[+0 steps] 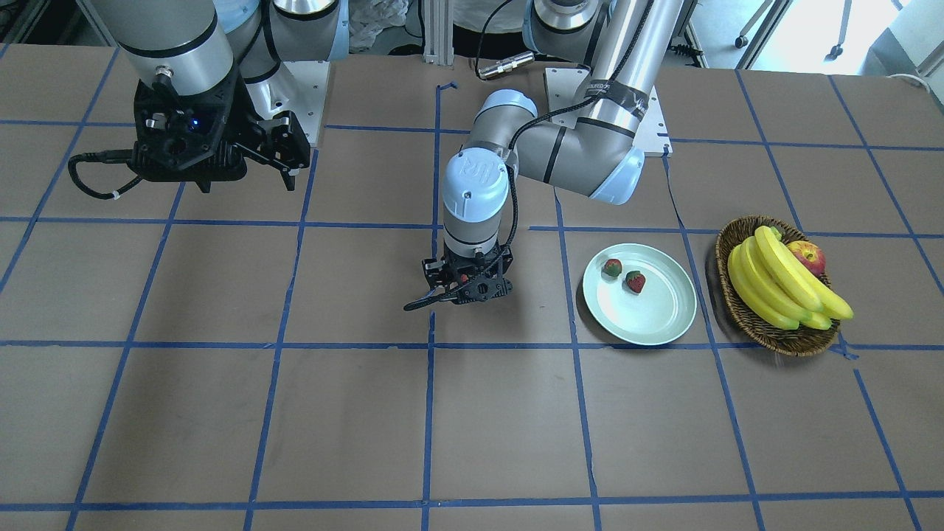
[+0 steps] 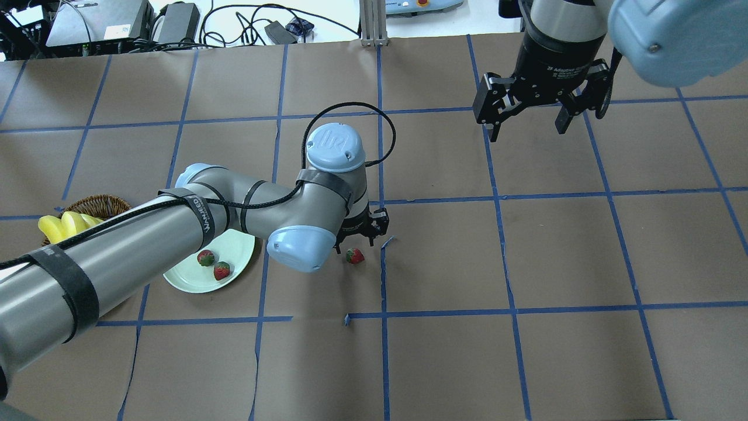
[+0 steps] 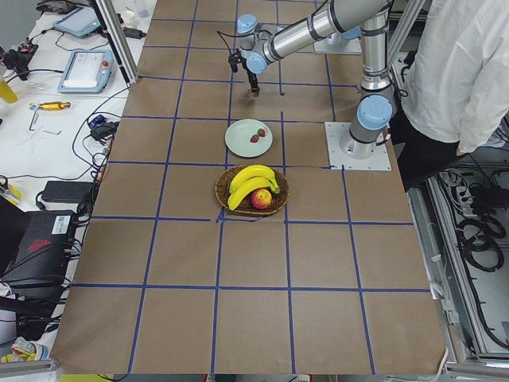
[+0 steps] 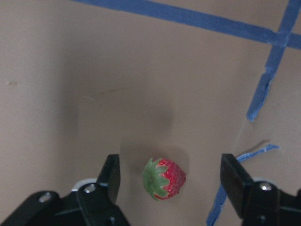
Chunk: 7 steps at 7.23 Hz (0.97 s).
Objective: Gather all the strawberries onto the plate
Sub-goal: 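Reach the left gripper to the last strawberry and grasp it, then carry the last strawberry onto the plate and release it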
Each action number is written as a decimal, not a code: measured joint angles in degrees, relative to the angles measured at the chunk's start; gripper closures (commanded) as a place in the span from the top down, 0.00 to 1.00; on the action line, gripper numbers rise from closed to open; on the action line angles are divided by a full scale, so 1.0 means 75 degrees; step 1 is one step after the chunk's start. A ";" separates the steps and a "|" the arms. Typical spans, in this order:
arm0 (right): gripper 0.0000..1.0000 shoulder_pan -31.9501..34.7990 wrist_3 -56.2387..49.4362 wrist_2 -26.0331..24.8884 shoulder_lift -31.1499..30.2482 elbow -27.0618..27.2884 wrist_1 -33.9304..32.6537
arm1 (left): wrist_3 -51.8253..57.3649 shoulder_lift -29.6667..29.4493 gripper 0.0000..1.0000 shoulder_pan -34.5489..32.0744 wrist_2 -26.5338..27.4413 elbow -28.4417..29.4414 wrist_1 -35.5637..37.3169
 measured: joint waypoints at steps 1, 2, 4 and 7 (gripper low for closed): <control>1.00 -0.0005 0.0000 -0.0001 0.0000 0.0000 0.0008 | -0.0026 -0.0029 0.36 -0.0012 0.0002 -0.0054 0.0003; 1.00 -0.0009 0.0000 -0.0001 0.0000 0.0000 0.0012 | -0.0033 -0.0028 0.22 -0.0020 0.0004 -0.0118 0.0003; 1.00 -0.0010 0.0000 -0.0001 0.0000 0.0000 0.0008 | 0.0134 0.0026 0.16 -0.0011 0.0014 -0.0146 0.0000; 1.00 -0.0018 -0.0008 -0.0002 0.0016 -0.0002 -0.0002 | 0.1582 0.0459 0.17 0.0803 0.0197 -0.0103 -0.0272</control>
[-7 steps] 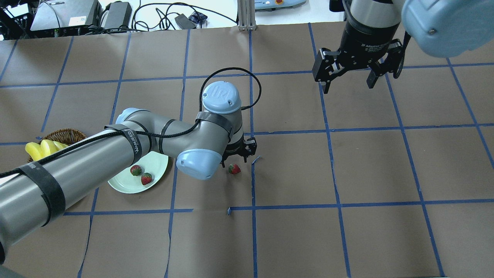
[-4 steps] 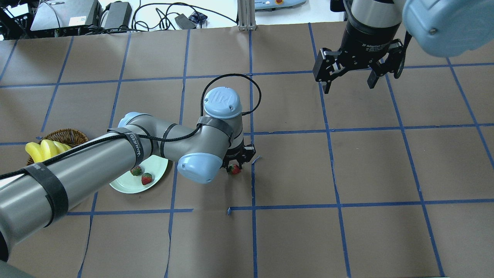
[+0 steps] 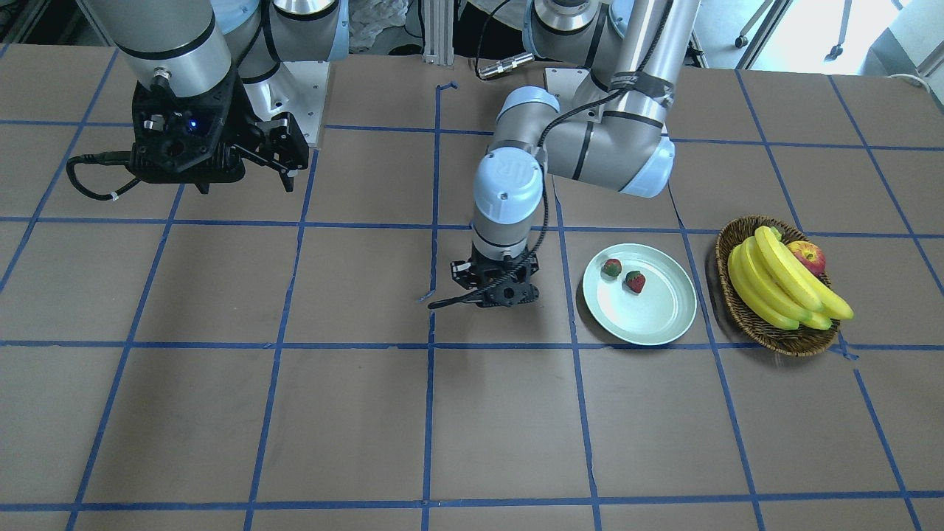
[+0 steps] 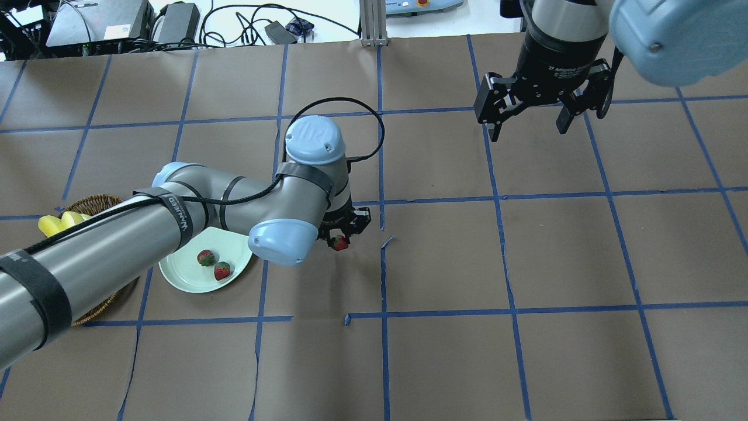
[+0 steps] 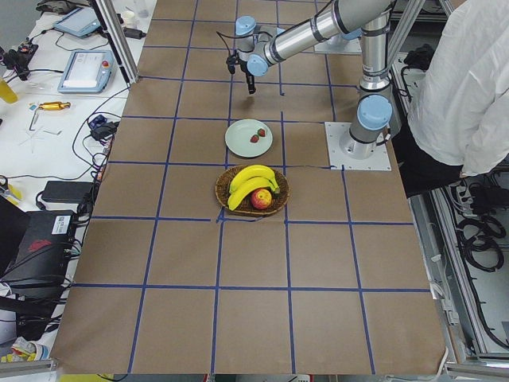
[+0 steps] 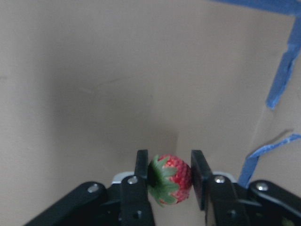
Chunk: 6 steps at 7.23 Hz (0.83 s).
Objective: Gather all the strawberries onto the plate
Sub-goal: 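Carry the last strawberry onto the plate and release it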
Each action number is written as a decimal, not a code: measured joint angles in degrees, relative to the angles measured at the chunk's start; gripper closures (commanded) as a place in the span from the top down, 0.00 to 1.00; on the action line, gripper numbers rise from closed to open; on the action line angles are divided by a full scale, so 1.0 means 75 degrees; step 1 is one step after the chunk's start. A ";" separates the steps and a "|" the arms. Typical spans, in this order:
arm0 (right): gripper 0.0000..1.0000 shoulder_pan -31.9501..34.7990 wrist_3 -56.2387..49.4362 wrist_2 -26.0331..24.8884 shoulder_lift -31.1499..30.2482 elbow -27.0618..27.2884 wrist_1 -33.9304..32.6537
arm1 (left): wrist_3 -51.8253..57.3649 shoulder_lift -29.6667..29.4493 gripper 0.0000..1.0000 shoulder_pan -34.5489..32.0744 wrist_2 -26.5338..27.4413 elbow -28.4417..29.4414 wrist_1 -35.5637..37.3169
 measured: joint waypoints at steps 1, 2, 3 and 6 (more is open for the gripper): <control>1.00 -0.0002 0.0004 0.0000 0.0010 -0.0005 0.0000 | 0.0840 0.0201 0.17 0.0621 0.0073 -0.0003 -0.0301; 1.00 -0.0002 0.0007 0.0000 0.0015 -0.0006 -0.0001 | 0.1796 0.0383 0.18 0.1289 0.0249 -0.0041 -0.0602; 1.00 0.0001 0.0008 0.0000 0.0017 -0.0005 -0.0001 | 0.2763 0.0520 0.29 0.1973 0.0478 -0.0158 -0.0779; 1.00 0.0007 0.0008 0.0000 0.0023 -0.0004 -0.0001 | 0.4081 0.0626 0.88 0.3143 0.0579 -0.0643 -0.0788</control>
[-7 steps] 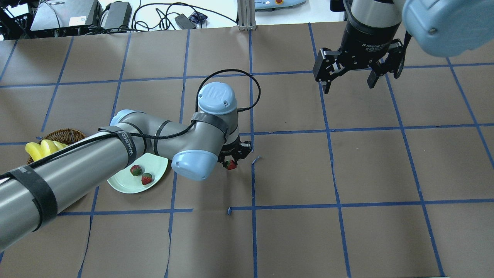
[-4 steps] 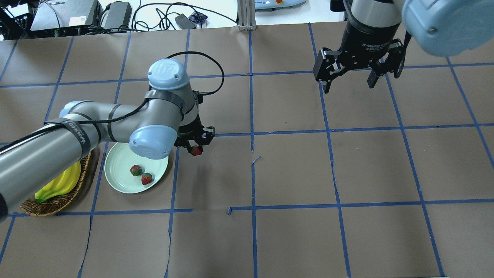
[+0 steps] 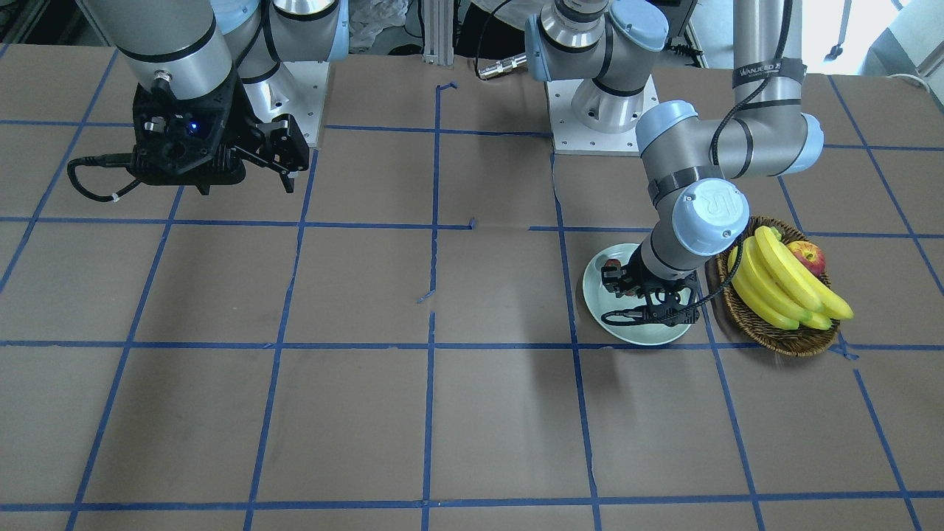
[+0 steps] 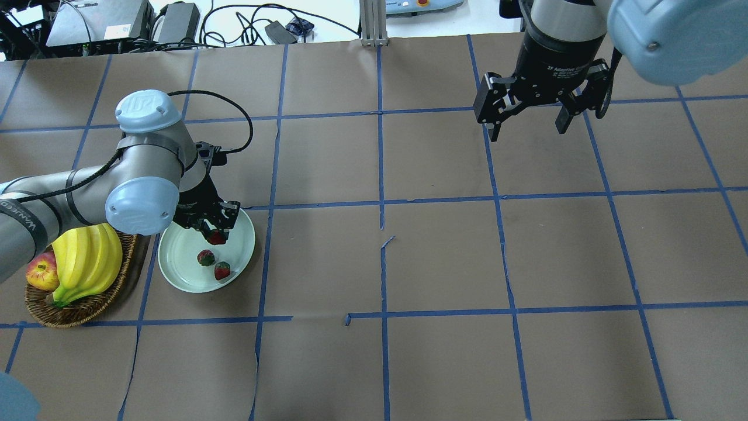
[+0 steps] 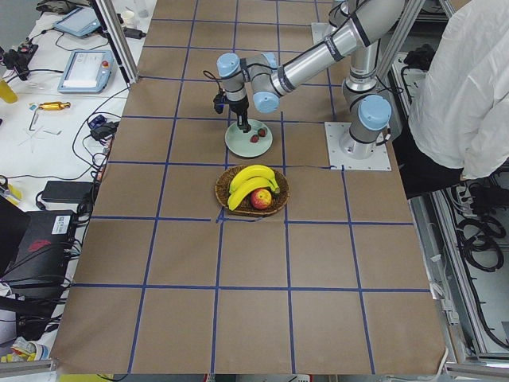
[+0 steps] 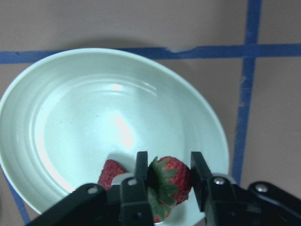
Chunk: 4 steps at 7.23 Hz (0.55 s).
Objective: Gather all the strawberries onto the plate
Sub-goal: 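Carry the last strawberry onto the plate and release it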
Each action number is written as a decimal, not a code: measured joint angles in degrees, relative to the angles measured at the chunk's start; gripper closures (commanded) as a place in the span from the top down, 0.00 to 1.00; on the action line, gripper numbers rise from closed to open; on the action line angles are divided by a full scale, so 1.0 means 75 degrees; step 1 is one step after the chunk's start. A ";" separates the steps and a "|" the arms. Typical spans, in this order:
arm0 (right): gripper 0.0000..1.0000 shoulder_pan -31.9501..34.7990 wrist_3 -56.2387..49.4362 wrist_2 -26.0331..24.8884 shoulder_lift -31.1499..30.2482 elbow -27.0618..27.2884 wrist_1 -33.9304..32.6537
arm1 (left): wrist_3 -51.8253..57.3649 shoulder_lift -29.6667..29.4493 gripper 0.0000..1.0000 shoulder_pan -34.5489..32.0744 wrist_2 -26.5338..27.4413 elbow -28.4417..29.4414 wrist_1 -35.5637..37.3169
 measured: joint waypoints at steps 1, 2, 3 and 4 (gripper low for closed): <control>1.00 0.0000 0.0000 0.0000 0.0004 0.0002 -0.0003 | 0.0090 0.0006 0.96 0.0090 -0.0006 -0.0048 0.0020; 1.00 0.0000 -0.0002 0.0000 0.0006 0.0004 -0.0007 | 0.0275 0.0010 0.98 0.0172 0.0004 -0.0044 0.0075; 1.00 0.0000 -0.0007 0.0000 0.0007 0.0005 -0.0010 | 0.0677 0.0013 0.98 0.0325 0.0026 -0.0037 0.0165; 1.00 0.0001 -0.0008 0.0000 0.0008 0.0006 -0.0011 | 0.1187 0.0025 0.98 0.0627 0.0028 -0.0029 0.0237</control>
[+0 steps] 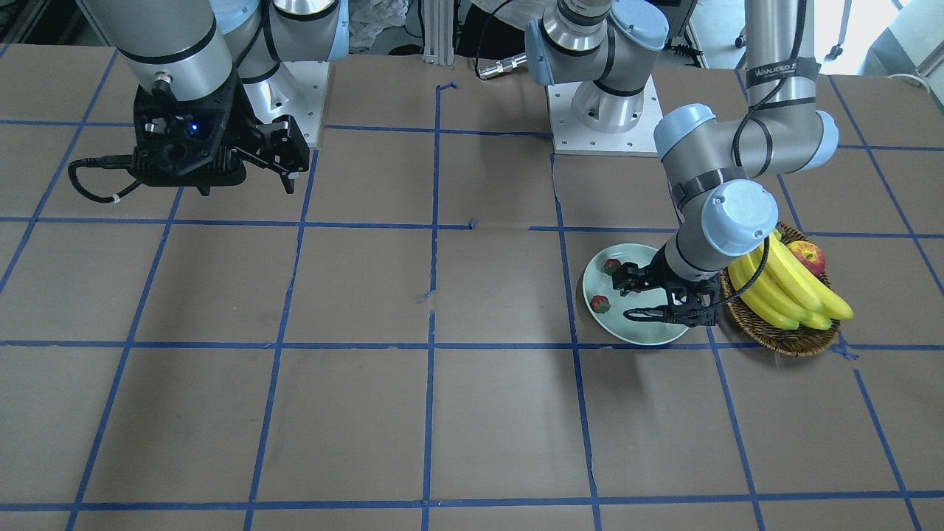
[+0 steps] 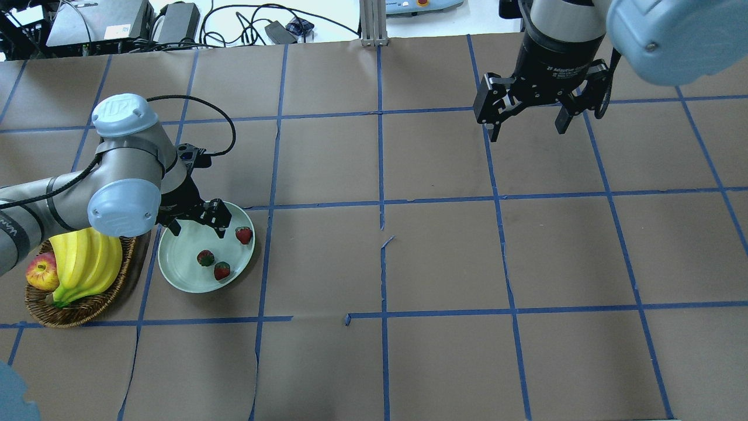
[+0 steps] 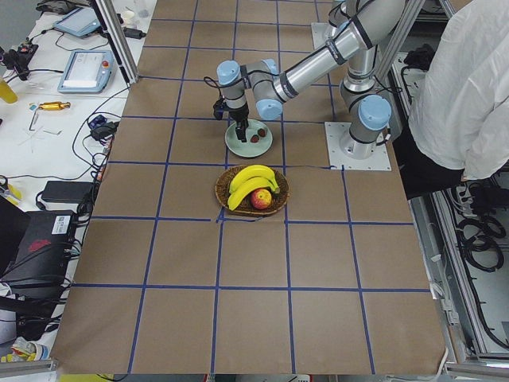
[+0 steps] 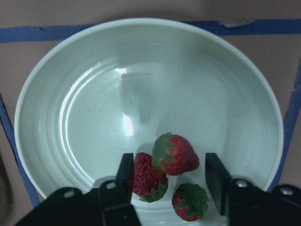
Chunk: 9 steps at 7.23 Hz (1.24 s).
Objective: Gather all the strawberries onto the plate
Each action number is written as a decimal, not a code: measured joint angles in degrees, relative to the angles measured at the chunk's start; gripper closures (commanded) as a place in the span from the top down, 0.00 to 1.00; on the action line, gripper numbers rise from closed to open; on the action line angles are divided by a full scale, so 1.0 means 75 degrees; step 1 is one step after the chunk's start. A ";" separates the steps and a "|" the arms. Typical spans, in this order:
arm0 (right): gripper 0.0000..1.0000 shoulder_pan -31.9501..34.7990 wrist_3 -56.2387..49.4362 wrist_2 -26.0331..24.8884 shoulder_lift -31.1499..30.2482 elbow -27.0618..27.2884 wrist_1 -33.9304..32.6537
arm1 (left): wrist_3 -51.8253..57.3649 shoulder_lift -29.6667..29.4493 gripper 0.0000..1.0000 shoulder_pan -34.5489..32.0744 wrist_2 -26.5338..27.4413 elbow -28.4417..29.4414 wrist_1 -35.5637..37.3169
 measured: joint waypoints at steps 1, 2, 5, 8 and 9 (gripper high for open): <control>1.00 0.0000 0.0004 0.0000 0.0000 -0.0001 0.0002 | 0.0413 0.0048 1.00 0.0354 -0.0010 0.0025 0.0065; 1.00 0.0000 0.0007 0.0000 0.0000 -0.0006 0.0004 | 0.0561 0.0174 1.00 0.0529 -0.0032 0.0137 0.0125; 1.00 0.0000 0.0008 0.0000 -0.0009 -0.0011 0.0010 | -0.0985 0.0782 1.00 -0.0637 -0.0340 0.1748 -0.0966; 1.00 0.0013 0.0013 -0.0002 -0.0024 -0.0022 0.0015 | -0.2510 0.0973 1.00 -0.1985 -0.0553 0.3895 -0.3328; 1.00 0.0019 0.0011 -0.0008 -0.0034 -0.0028 -0.0128 | -0.2658 0.1021 1.00 -0.2189 -0.0634 0.4186 -0.3604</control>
